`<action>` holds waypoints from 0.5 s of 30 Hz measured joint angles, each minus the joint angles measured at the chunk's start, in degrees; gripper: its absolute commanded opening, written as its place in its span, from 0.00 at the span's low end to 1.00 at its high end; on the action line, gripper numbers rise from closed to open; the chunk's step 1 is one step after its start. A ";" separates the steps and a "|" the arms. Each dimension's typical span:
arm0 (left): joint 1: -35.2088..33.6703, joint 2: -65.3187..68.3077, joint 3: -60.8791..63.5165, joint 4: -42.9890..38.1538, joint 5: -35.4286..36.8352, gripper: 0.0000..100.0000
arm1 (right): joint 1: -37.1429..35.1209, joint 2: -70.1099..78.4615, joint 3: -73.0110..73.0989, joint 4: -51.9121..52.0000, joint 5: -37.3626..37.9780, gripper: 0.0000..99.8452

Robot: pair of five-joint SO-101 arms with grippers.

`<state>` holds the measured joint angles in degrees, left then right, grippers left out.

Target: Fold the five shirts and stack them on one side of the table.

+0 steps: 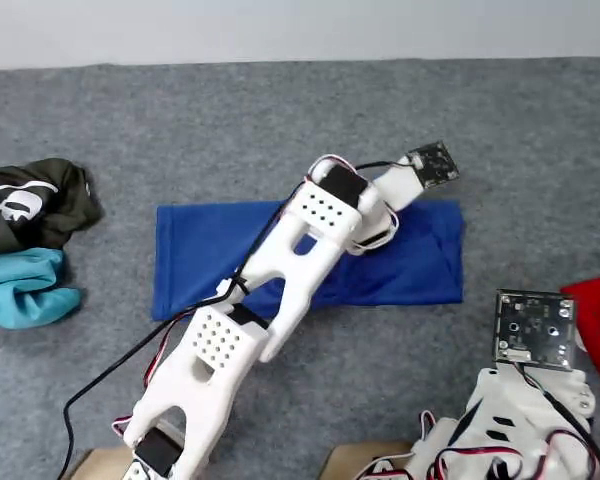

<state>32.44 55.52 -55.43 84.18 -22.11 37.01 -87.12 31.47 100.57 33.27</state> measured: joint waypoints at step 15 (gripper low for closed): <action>-0.79 0.26 -19.78 14.42 0.00 0.17 | 0.00 0.00 0.18 0.00 2.11 0.05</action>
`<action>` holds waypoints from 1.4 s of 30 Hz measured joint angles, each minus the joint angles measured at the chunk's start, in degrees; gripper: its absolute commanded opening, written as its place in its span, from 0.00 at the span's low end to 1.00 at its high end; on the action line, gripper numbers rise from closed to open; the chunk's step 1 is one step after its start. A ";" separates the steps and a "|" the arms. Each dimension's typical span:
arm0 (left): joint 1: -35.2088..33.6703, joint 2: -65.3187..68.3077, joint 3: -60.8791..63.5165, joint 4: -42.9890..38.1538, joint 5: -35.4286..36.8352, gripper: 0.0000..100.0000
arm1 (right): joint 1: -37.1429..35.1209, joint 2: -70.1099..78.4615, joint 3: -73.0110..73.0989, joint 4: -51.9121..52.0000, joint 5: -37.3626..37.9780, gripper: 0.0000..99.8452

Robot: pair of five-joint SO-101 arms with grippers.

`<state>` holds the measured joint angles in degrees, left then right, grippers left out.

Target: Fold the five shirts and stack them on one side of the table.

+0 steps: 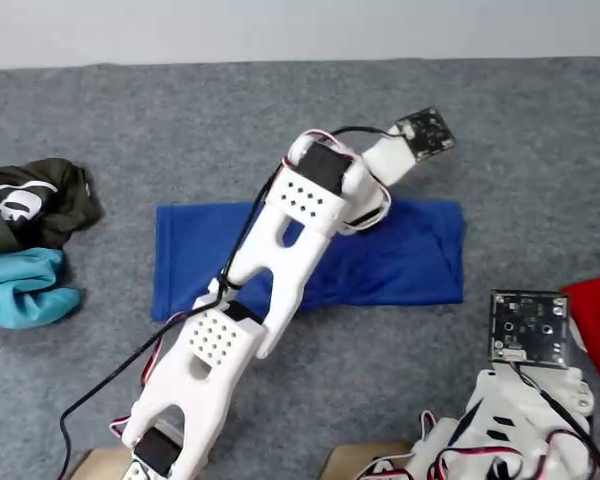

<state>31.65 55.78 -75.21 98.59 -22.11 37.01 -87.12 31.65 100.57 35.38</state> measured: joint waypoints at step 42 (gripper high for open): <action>3.96 -1.23 9.76 0.26 5.27 0.17 | 0.00 0.00 0.00 0.00 0.18 0.05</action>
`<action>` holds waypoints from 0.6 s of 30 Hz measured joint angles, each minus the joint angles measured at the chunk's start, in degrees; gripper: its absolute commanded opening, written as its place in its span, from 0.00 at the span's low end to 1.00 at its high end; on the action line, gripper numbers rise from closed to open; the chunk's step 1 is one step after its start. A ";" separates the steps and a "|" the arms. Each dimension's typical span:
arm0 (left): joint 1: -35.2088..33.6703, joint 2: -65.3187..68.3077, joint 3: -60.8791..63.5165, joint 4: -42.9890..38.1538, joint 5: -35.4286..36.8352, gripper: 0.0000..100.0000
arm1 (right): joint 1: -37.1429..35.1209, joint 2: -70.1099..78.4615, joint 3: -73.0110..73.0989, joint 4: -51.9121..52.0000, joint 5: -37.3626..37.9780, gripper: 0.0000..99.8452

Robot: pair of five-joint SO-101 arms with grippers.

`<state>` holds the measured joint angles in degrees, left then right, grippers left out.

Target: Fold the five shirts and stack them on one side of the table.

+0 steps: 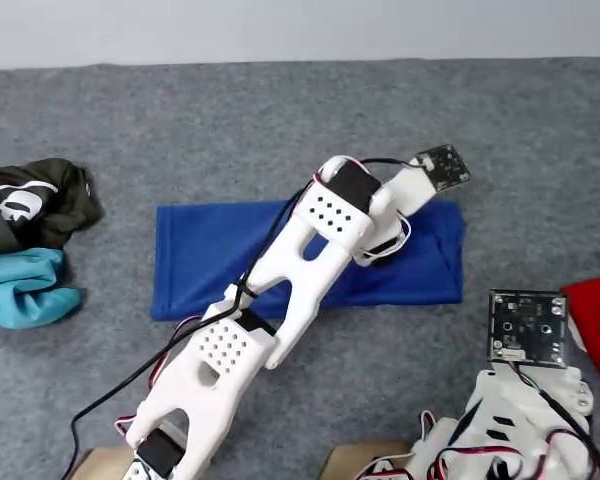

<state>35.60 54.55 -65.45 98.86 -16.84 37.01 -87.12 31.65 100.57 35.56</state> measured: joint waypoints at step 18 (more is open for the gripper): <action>-30.68 -29.45 16.97 0.35 12.40 0.15 | -14.24 16.70 0.00 0.00 -11.16 0.05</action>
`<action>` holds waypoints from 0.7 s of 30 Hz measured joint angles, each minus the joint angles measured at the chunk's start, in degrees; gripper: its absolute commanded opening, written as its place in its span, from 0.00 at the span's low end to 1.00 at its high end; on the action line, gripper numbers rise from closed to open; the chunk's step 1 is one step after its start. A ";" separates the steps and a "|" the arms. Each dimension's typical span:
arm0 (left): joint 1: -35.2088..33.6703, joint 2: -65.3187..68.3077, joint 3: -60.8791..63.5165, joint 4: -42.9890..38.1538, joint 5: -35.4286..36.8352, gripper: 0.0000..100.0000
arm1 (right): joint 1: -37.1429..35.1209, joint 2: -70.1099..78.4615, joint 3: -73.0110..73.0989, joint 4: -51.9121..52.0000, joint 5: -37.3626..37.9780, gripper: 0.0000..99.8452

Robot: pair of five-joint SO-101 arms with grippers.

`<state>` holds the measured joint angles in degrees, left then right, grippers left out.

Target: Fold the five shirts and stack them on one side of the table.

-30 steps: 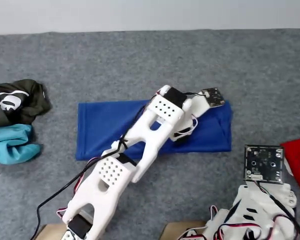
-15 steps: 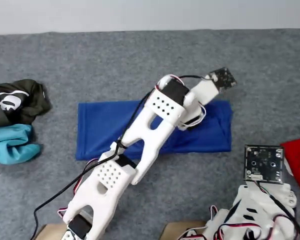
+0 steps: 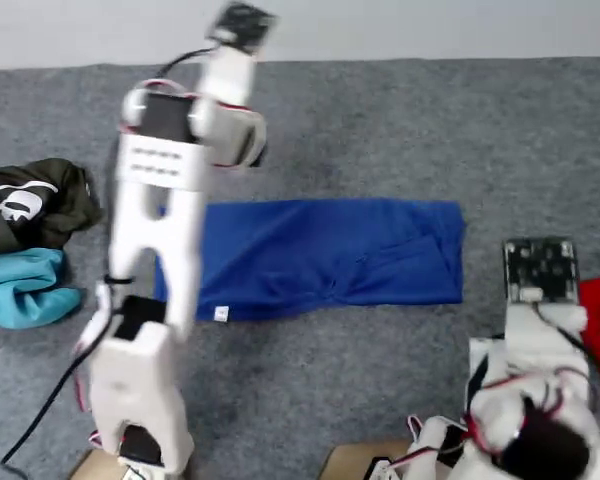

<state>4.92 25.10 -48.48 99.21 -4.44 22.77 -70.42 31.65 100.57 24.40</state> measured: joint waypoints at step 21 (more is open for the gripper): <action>-17.93 -5.80 30.42 0.00 -0.97 0.23 | -15.30 10.37 -2.37 0.00 -7.38 0.05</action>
<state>-13.01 19.30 -18.07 99.21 -5.41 7.47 -60.04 29.27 100.57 17.01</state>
